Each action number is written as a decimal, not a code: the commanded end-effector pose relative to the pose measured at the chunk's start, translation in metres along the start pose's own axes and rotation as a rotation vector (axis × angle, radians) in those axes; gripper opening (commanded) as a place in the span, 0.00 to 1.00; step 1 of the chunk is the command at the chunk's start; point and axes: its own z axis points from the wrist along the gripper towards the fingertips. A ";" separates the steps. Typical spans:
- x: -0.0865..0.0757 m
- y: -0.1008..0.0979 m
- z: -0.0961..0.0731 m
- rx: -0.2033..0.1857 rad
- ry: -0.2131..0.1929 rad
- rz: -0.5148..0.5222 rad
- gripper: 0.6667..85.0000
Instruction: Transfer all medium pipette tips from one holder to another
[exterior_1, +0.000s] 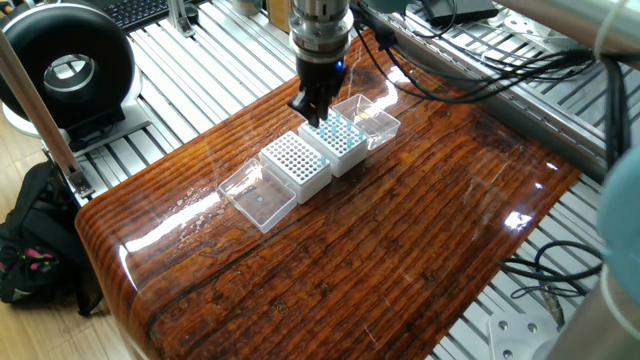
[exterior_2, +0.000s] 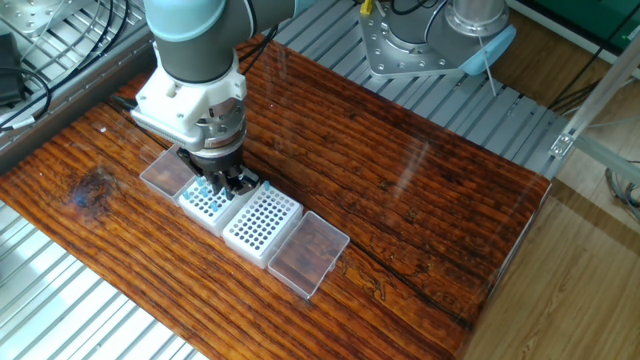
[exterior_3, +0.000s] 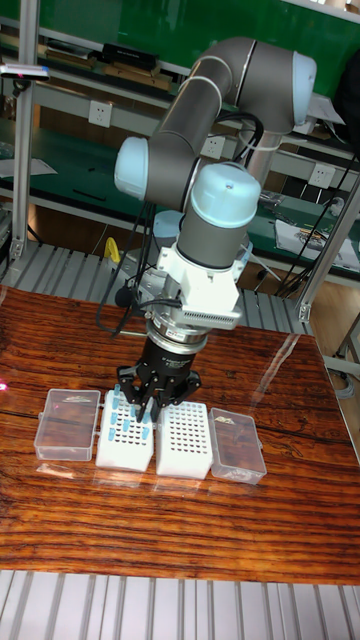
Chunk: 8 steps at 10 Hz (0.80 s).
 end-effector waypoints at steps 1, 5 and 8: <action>0.002 0.002 0.000 -0.014 0.001 0.001 0.31; 0.002 0.004 -0.001 -0.023 0.003 0.012 0.24; 0.001 0.006 -0.001 -0.028 0.000 0.018 0.21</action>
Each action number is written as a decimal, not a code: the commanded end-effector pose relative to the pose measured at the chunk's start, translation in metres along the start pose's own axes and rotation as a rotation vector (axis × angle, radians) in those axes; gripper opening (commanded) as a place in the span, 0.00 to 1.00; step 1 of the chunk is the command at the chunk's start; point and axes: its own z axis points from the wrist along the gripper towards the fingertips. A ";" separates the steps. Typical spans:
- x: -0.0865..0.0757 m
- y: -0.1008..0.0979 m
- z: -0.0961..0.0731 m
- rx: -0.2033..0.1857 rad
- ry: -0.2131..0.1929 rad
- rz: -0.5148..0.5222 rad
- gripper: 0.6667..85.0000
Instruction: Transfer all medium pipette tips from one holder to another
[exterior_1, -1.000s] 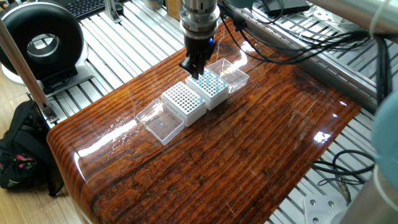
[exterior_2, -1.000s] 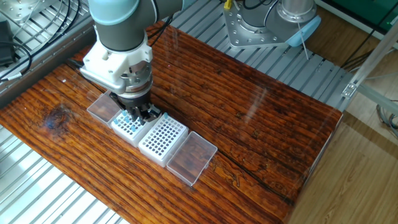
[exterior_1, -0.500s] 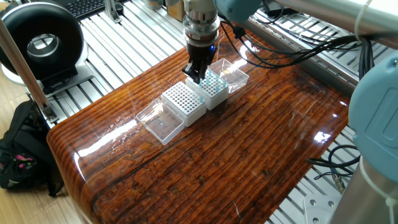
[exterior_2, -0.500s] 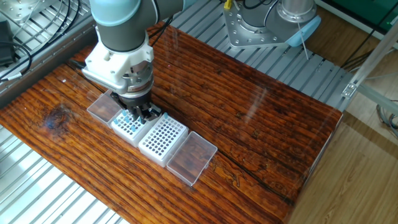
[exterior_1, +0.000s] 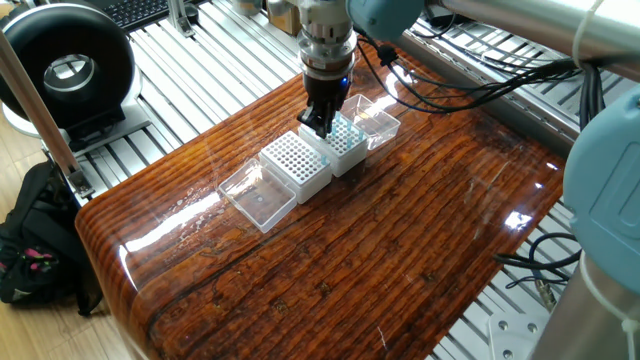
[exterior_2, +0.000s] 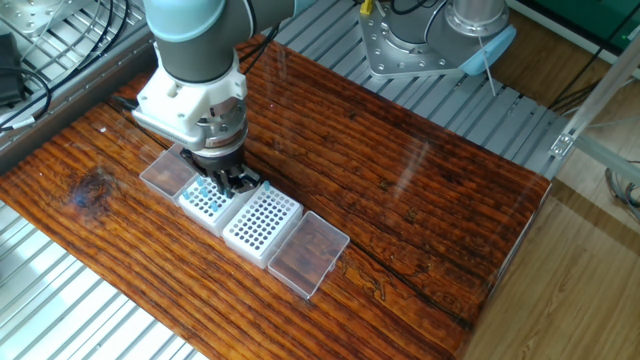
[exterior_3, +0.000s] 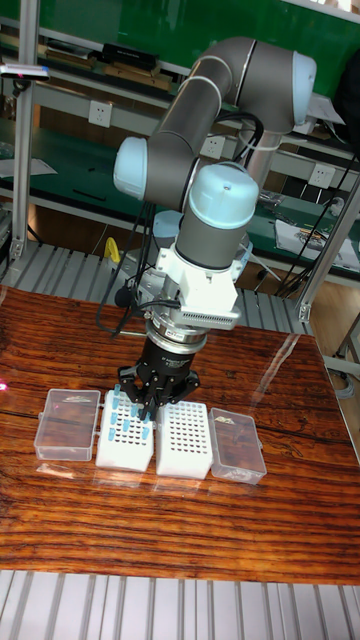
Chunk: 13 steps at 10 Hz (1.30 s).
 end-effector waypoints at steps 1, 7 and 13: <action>-0.002 0.003 -0.002 -0.015 -0.007 0.013 0.20; -0.003 0.003 -0.012 -0.023 -0.007 0.014 0.16; -0.005 0.001 -0.055 -0.024 -0.002 0.014 0.16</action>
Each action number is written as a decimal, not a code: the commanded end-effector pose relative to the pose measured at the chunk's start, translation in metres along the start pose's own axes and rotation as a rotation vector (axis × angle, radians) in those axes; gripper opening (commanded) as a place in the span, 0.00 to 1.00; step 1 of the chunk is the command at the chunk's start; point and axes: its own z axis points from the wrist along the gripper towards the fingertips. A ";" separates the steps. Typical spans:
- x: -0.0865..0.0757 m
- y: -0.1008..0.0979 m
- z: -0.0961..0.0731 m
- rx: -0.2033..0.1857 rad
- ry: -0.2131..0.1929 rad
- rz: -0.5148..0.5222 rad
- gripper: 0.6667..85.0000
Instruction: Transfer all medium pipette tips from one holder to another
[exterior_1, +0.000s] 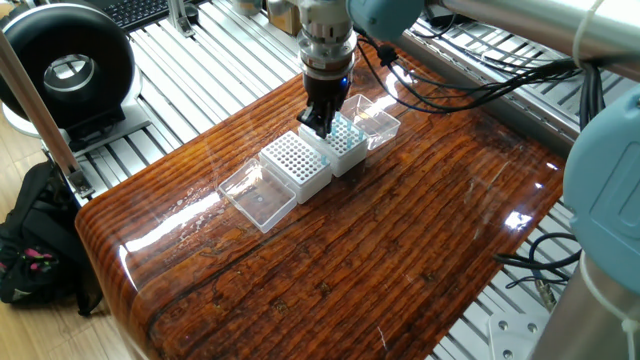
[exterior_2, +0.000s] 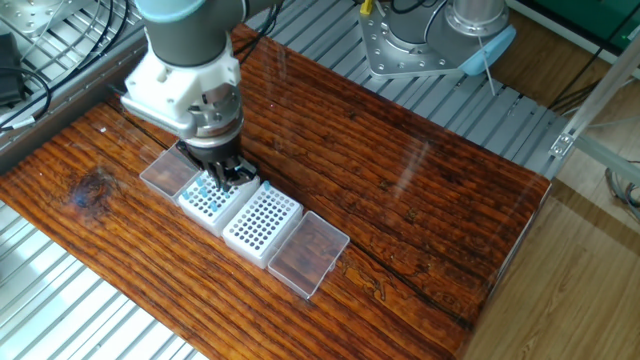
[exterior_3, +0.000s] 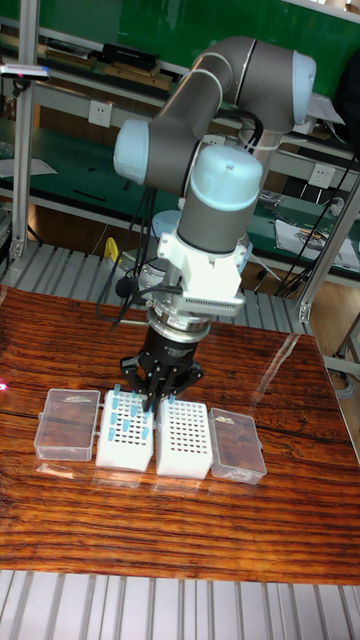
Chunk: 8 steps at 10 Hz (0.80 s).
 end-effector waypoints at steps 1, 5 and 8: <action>-0.003 0.005 -0.032 -0.013 -0.003 0.015 0.16; -0.003 0.038 -0.060 -0.059 -0.002 0.091 0.16; 0.006 0.075 -0.058 -0.064 -0.008 0.163 0.14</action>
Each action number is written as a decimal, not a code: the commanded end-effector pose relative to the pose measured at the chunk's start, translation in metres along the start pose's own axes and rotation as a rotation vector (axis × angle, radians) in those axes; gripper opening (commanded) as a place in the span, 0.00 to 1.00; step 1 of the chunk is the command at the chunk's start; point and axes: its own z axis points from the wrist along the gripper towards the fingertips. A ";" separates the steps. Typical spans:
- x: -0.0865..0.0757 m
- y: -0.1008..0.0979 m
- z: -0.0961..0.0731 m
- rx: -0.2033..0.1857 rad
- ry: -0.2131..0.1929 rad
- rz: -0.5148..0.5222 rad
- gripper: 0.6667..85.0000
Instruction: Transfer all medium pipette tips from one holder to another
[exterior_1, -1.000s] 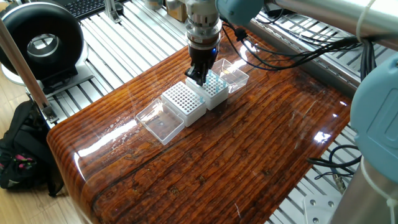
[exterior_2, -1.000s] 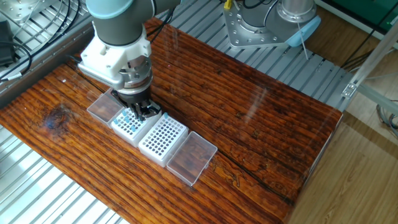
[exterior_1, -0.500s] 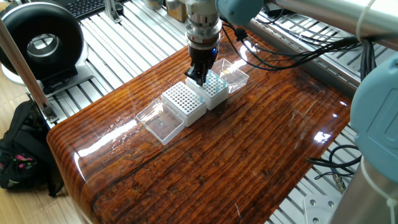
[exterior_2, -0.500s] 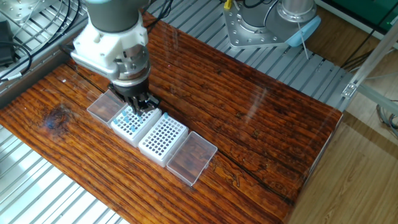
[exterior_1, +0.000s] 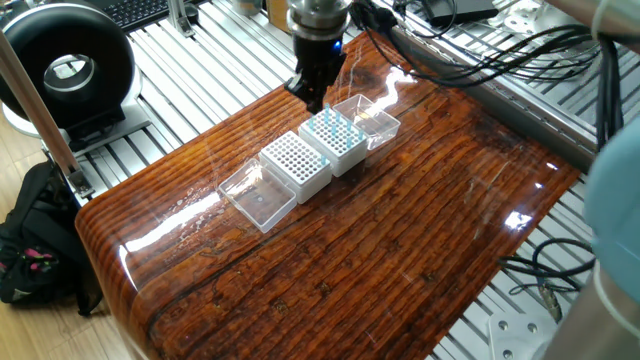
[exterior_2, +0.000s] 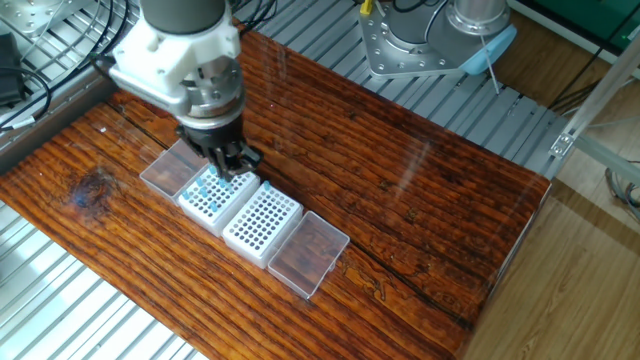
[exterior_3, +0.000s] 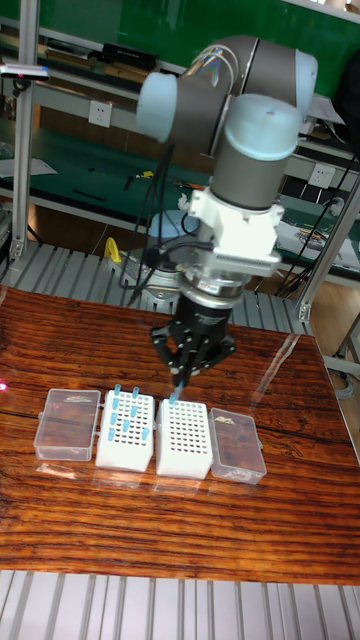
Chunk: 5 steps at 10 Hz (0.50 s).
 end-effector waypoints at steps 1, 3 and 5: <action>0.014 0.036 -0.002 -0.016 -0.004 0.074 0.13; 0.030 0.054 0.006 -0.033 0.009 0.115 0.11; 0.037 0.067 0.012 -0.055 0.008 0.139 0.11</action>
